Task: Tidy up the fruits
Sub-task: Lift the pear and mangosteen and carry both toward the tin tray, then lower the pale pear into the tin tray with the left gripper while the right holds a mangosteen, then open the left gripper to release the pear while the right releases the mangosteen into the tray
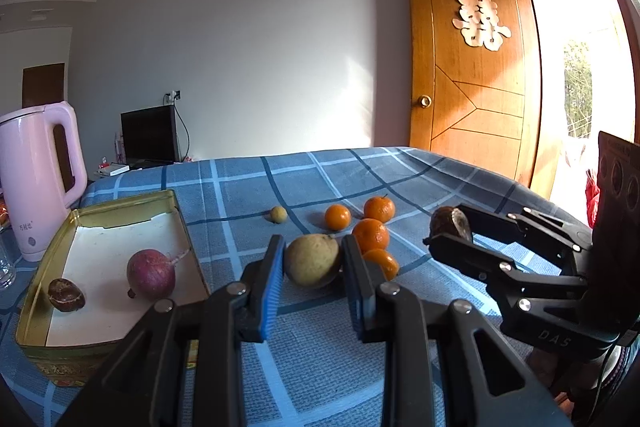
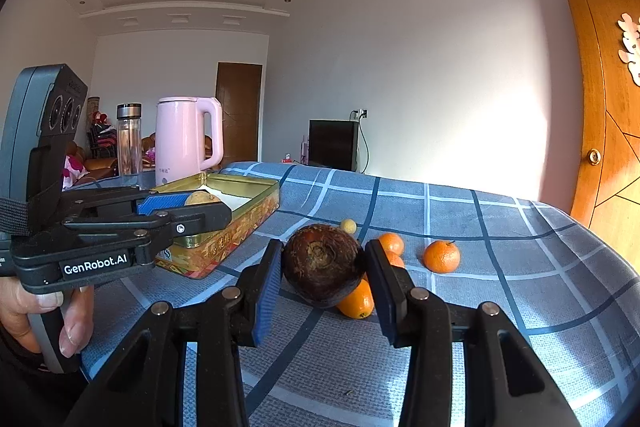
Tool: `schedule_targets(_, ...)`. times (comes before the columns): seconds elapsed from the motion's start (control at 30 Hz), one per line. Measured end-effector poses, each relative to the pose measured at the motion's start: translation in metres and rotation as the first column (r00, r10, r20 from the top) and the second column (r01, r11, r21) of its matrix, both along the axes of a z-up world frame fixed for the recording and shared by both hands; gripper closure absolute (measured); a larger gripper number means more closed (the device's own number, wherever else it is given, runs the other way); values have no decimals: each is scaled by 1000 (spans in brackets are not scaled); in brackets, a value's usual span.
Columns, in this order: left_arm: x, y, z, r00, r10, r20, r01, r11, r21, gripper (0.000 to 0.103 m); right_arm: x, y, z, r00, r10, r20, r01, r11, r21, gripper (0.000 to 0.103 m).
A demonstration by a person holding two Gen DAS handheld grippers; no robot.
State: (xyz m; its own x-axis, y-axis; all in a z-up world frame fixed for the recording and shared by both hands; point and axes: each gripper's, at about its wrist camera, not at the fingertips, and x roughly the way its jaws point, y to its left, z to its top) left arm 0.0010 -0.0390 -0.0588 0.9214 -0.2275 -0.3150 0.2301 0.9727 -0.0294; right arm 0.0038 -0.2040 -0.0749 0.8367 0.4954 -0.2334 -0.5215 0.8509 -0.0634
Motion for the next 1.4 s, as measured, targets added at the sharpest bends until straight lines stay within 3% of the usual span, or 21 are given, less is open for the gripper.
schedule_targets(0.47, 0, 12, 10, 999, 48, 3, -48, 999, 14, 73, 15, 2, 5, 997, 24, -72, -22, 1000, 19, 59)
schedule_targets(0.77, 2, 31, 17, 992, 123, -3, -123, 992, 20, 73, 17, 12, 29, 998, 51, -33, -51, 999, -6, 59)
schedule_targets(1.4, 20, 90, 13, 954, 287, -91, -283, 958, 55, 73, 55, 74, 63, 979, 199, -36, -199, 980, -6, 59)
